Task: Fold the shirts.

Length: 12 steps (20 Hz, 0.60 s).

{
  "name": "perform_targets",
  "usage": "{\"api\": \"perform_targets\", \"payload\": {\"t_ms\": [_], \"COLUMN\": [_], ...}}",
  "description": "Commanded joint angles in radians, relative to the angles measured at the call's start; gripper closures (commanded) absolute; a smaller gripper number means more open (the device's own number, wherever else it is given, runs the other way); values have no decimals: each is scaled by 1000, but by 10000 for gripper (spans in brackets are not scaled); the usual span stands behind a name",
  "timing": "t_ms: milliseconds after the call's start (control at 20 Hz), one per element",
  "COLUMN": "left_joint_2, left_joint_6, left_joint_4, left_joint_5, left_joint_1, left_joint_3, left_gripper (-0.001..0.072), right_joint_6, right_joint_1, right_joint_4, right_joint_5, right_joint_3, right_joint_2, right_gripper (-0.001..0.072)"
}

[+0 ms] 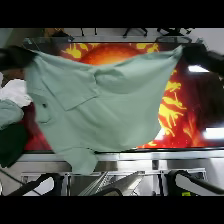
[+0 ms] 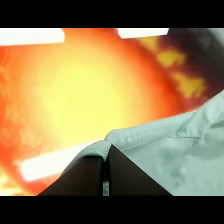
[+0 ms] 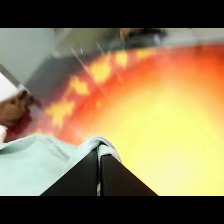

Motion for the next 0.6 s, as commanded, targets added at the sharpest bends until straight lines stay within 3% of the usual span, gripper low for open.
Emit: {"api": "perform_targets", "payload": {"t_ms": [0, 150, 200, 250, 300, 350, 450, 550], "left_joint_2": [-258, -444, -484, -517, -540, -552, -546, -521], "left_joint_6": [10, -3, -24, -41, -57, -88, -96, -115], "left_joint_4": [120, 112, 111, 111, 112, 113, 114, 125], "left_joint_5": [187, 186, 174, 138, 89, 28, -108, -251], "left_joint_1": [-113, -112, -108, -100, -85, -67, -10, 62], "left_joint_3": [-49, 74, 114, 162, 209, 254, 315, 308], "left_gripper": [694, 691, 688, 430, 65, 3, 4, 4], "right_joint_6": [-111, -232, -239, -239, -238, -234, -95, 62], "right_joint_1": [79, 108, 108, 102, 87, 63, -16, -111], "right_joint_4": [51, 203, 223, 224, 223, 206, 72, -168], "right_joint_5": [-124, -212, -213, -211, -199, -169, -85, 36], "right_joint_3": [-75, -49, -36, -28, -26, -26, -26, -27], "right_joint_2": [-270, -433, -462, -470, -462, -440, -367, -289], "right_gripper": [689, 687, 635, 472, 409, 409, 411, 410]}}
